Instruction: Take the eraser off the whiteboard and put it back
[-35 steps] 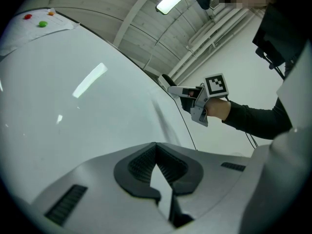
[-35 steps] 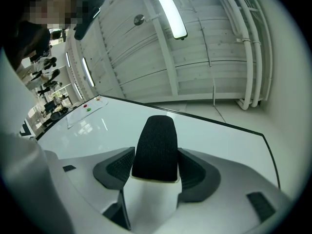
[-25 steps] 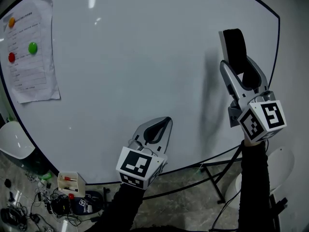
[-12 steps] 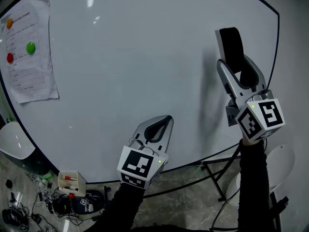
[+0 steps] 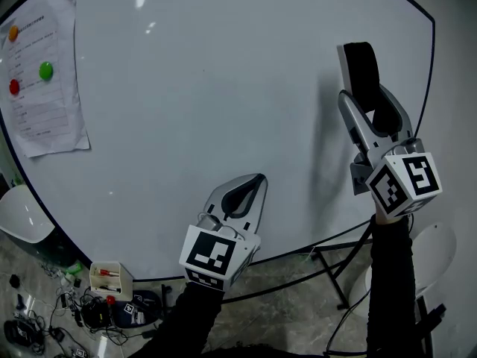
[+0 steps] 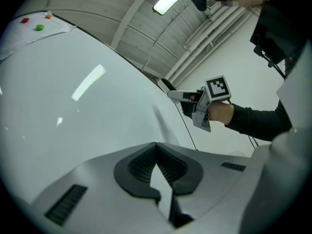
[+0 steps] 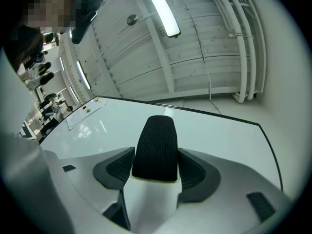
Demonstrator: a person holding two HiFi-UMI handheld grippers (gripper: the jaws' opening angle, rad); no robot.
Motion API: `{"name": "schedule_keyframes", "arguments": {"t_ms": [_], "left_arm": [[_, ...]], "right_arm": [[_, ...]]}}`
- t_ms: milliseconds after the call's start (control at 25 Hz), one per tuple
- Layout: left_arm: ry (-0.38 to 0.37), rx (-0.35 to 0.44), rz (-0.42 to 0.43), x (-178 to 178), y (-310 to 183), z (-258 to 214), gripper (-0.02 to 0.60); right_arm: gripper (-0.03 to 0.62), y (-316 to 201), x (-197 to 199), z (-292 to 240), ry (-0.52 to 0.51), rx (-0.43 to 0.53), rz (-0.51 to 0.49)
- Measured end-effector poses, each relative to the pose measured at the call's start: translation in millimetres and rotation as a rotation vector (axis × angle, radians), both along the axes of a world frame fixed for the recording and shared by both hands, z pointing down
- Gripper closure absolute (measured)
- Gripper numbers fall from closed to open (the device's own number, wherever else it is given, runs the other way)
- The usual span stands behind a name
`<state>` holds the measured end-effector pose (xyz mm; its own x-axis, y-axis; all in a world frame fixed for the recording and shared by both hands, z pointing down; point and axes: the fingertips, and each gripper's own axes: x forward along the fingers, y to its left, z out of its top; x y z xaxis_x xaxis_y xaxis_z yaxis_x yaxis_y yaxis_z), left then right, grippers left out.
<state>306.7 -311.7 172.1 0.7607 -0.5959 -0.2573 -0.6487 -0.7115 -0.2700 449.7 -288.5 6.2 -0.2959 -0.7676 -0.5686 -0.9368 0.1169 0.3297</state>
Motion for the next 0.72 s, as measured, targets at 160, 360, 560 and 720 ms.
{"name": "schedule_keyframes", "arguments": {"t_ms": [160,360,560,720], "left_arm": [[0.005,-0.007,-0.012,-3.2,-0.3,2.0,0.575],[0.015,-0.021,-0.040,-11.7,-4.1,5.7,0.575],[0.026,-0.034,-0.076,-22.9,-8.0,8.3,0.575],[0.032,-0.039,-0.110,-32.9,-9.5,10.0,0.575]], "right_arm": [[0.313,-1.7,-1.8,3.7,-0.009,-0.010,-0.006],[0.313,-5.9,-12.3,7.2,0.000,-0.011,-0.028],[0.313,-11.2,-28.1,13.6,0.012,-0.011,-0.065],[0.313,-14.4,-38.3,20.0,0.015,-0.016,-0.099]]}}
